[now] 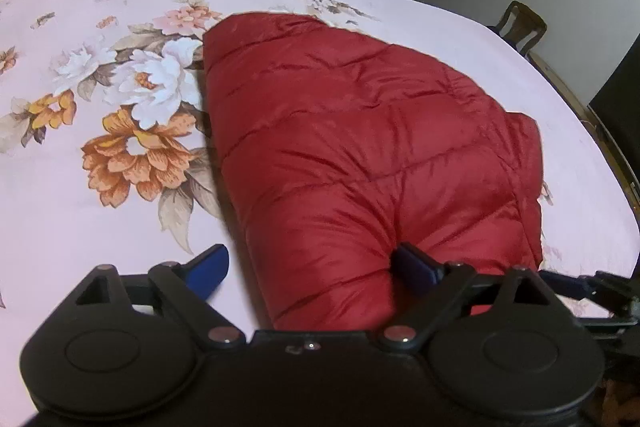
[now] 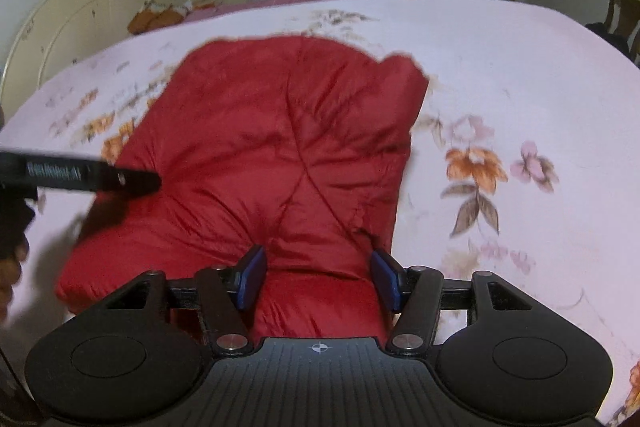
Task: Fold large clothes
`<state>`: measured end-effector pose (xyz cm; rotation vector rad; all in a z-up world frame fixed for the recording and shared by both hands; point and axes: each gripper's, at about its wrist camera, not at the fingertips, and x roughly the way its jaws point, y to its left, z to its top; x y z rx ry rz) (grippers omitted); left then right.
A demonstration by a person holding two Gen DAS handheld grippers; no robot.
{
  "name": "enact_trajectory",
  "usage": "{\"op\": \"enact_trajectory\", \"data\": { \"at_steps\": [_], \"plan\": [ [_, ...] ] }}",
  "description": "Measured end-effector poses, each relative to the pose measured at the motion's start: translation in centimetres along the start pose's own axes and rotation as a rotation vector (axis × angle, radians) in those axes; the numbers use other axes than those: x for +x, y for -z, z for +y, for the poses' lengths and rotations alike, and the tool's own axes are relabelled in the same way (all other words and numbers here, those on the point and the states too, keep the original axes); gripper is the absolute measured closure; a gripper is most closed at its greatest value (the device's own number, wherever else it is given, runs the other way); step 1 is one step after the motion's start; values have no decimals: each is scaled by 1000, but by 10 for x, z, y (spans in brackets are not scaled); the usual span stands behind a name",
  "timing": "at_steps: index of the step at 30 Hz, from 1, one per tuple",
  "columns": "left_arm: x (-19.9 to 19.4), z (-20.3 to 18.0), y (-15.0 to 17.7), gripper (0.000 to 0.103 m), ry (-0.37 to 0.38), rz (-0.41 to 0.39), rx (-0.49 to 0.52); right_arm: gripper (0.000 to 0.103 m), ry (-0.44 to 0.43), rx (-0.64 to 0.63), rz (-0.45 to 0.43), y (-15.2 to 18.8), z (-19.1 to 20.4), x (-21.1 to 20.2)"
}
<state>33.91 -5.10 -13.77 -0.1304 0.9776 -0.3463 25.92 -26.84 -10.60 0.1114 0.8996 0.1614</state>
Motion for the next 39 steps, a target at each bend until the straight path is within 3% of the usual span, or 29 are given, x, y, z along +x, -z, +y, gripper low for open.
{"op": "enact_trajectory", "data": {
  "at_steps": [5,10,20,21,22,24,32,38,39],
  "plan": [
    [0,2,-3,10,-1,13,-17,46,-16,14,14,-3,-4,-2],
    [-1,8,-7,8,13,34,-78,46,-40,93,-55,-20,-24,-18],
    [1,6,-15,3,36,58,-143,46,-108,257,-56,-60,-60,9],
    [2,6,-16,2,38,60,-150,44,-115,267,-54,-63,-63,13],
    [4,6,-17,2,40,61,-156,26,-119,277,-50,-66,-65,16],
    [7,5,-19,1,46,64,-167,9,-126,287,-62,-70,-69,21],
    [22,5,-24,0,76,76,-208,9,-240,290,-3,-80,-79,53],
    [26,8,-21,3,102,67,-236,9,-416,388,64,-77,-90,85],
    [25,7,-20,5,102,61,-237,16,-428,383,60,-77,-87,87]
  ]
}}
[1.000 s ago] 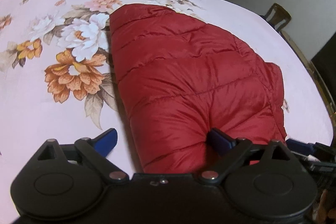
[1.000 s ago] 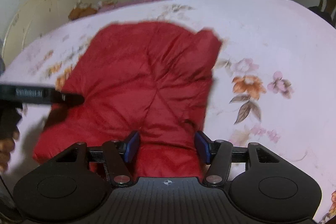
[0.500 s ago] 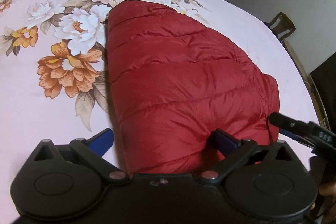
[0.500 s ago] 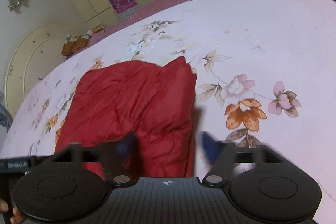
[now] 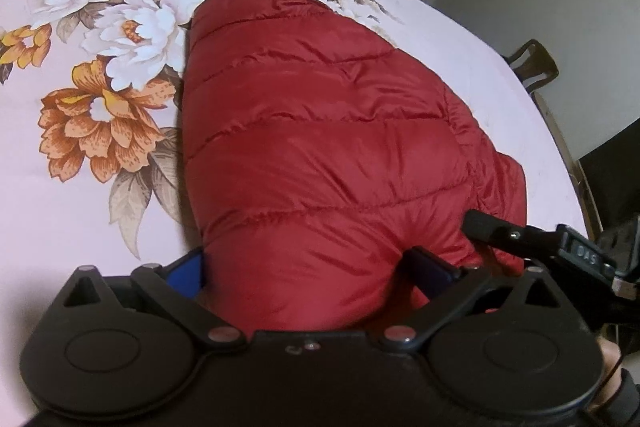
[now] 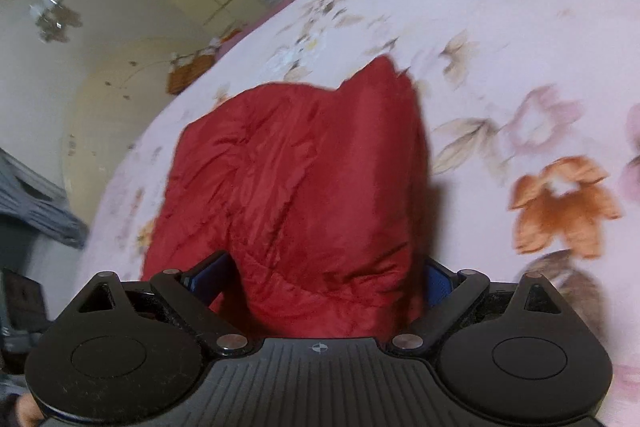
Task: Fold large clothes
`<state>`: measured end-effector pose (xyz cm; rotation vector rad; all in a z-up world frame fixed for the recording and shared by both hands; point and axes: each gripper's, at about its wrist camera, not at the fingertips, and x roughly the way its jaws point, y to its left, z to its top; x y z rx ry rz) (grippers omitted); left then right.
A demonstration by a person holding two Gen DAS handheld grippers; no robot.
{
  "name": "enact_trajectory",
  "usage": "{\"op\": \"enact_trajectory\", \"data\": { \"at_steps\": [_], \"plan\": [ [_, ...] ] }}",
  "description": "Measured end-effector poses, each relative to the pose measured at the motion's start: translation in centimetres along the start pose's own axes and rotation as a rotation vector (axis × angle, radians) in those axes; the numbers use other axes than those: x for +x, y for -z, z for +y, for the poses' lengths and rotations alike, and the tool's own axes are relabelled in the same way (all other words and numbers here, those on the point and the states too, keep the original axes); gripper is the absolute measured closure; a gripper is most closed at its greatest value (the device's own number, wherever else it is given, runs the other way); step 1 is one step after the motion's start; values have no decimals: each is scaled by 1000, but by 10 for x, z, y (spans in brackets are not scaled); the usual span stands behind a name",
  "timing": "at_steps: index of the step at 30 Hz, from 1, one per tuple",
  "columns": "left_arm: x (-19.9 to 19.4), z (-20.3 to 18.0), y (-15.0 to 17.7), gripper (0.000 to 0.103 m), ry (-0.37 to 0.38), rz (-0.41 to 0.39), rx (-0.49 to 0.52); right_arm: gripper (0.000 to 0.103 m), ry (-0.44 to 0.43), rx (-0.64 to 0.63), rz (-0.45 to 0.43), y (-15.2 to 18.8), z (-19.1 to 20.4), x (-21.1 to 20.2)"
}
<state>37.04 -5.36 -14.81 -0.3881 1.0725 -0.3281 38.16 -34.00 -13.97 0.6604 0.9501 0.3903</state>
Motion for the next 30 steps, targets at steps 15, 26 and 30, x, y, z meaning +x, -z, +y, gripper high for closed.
{"op": "enact_trajectory", "data": {
  "at_steps": [15,26,30],
  "plan": [
    [-72,11,-16,34,-40,-140,-13,65,-174,-35,0,-14,65,-3],
    [-162,118,-62,34,-139,-254,-11,65,-265,-76,8,-10,186,92],
    [-186,176,-86,34,-149,-269,18,65,-255,-89,-13,2,237,143]
  ]
}}
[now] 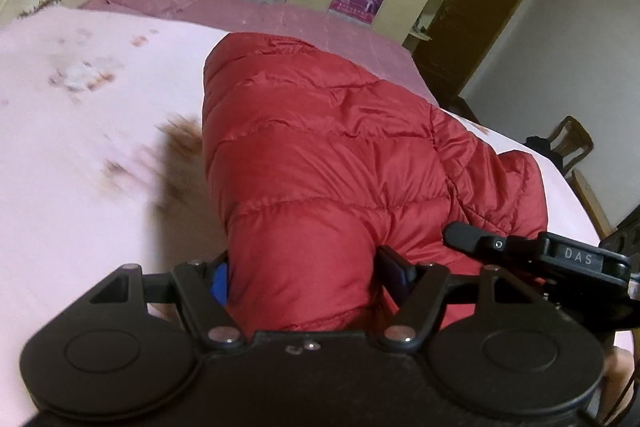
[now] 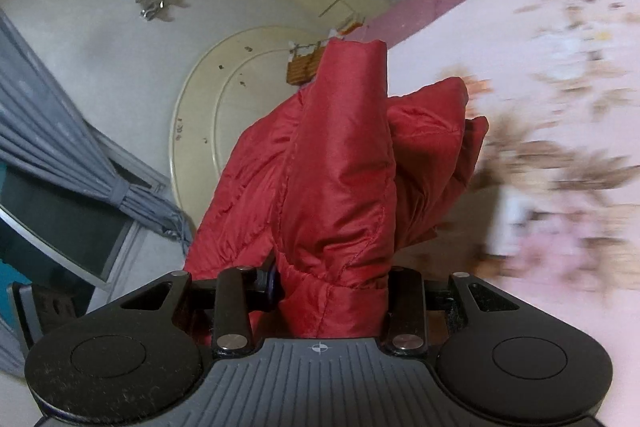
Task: Fold large clothes
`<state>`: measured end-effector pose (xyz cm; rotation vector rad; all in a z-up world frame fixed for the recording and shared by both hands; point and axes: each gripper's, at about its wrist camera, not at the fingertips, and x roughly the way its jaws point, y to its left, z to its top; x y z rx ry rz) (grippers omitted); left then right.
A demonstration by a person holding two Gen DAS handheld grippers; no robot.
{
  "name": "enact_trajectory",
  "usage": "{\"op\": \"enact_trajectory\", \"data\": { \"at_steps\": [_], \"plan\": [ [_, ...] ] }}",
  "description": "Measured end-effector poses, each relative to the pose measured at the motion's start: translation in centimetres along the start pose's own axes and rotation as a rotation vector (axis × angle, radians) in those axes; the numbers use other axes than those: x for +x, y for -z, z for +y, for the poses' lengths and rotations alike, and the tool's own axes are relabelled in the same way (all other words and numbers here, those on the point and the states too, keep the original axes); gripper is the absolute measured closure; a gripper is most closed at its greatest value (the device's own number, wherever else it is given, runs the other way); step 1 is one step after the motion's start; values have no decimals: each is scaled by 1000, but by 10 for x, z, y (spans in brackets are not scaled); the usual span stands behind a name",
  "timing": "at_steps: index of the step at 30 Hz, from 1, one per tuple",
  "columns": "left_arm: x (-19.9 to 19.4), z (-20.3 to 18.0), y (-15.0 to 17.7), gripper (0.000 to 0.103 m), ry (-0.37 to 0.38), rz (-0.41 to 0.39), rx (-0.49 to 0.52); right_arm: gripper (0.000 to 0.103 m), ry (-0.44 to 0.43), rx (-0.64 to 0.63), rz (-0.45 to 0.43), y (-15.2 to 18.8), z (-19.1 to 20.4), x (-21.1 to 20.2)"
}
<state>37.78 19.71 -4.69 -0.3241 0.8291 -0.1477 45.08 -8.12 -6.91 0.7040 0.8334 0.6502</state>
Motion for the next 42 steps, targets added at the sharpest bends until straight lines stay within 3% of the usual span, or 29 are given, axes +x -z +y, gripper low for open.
{"op": "enact_trajectory", "data": {
  "at_steps": [9,14,17,19,21,29,33,39,40,42],
  "plan": [
    [7,119,-55,34,-54,-11,53,65,46,55,-12,17,60,141],
    [22,158,-65,33,-91,-33,75,65,69,43,7,17,67,199],
    [39,176,-58,32,-115,-1,92,65,102,39,46,20,61,224],
    [47,191,-54,25,-107,12,71,47,149,53,55,22,52,231],
    [48,194,-51,23,-99,17,62,41,168,65,71,22,47,236],
    [48,203,-60,20,-101,19,62,38,256,-13,28,16,65,218],
    [43,202,-66,22,-120,3,74,22,365,-91,-45,14,81,200],
    [28,199,-74,22,-103,-33,71,25,455,-226,-168,12,110,176],
    [27,198,-75,22,-100,-36,76,41,459,-254,-176,15,117,177],
    [27,196,-76,22,-97,-40,84,60,471,-301,-170,22,128,182]
  ]
}}
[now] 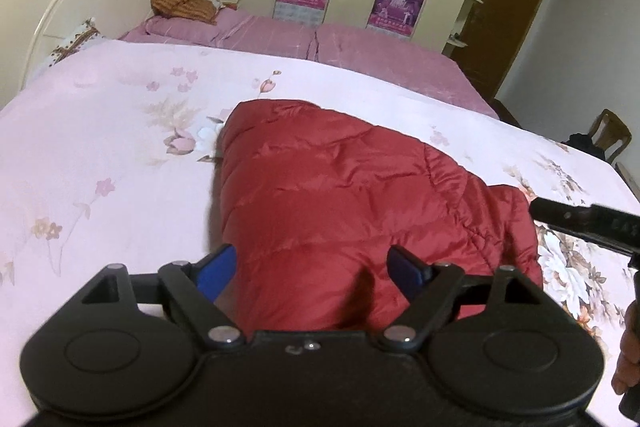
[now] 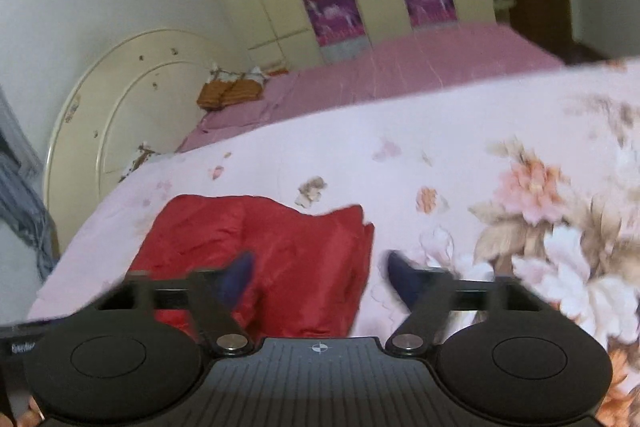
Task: Fold large clothes
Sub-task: 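Lower the folded bundle onto the bed and open both grippers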
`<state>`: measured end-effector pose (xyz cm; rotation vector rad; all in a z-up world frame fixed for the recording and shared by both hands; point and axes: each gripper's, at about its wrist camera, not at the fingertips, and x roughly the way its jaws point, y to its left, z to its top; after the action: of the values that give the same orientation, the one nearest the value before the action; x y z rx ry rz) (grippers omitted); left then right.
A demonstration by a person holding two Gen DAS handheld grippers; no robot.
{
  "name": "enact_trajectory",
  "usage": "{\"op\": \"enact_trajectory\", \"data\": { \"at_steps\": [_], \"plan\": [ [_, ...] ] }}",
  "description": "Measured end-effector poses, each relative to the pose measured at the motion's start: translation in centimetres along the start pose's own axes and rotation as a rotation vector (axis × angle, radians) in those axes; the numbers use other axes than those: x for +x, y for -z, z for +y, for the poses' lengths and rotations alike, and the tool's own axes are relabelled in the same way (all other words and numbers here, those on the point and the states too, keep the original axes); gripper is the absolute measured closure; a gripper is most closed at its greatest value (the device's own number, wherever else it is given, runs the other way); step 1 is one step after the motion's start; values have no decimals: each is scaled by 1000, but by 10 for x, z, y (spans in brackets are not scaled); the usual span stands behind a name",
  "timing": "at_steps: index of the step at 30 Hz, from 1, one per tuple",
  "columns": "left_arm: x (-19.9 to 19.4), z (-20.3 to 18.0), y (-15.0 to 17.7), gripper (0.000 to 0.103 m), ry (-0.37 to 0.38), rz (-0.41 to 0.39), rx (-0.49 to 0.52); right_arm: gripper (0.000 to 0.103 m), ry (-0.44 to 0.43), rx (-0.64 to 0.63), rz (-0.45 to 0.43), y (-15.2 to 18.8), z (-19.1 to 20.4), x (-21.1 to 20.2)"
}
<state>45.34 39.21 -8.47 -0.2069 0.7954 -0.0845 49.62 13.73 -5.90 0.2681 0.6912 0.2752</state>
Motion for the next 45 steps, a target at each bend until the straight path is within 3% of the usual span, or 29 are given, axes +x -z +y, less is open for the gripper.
{"op": "enact_trajectory", "data": {
  "at_steps": [9,19,29,37,45],
  "plan": [
    [31,2,-10,20,-31,23,7,60,34,-53,58,16,30,48],
    [49,5,-3,16,-37,43,-2,60,74,-49,133,31,22,81],
    [16,6,6,21,-16,10,3,60,21,-64,90,26,27,39],
    [-28,6,44,21,10,9,11,60,-13,-206,103,67,48,-13],
    [-16,10,65,19,-30,26,-1,60,31,-289,172,100,49,12]
  ]
}}
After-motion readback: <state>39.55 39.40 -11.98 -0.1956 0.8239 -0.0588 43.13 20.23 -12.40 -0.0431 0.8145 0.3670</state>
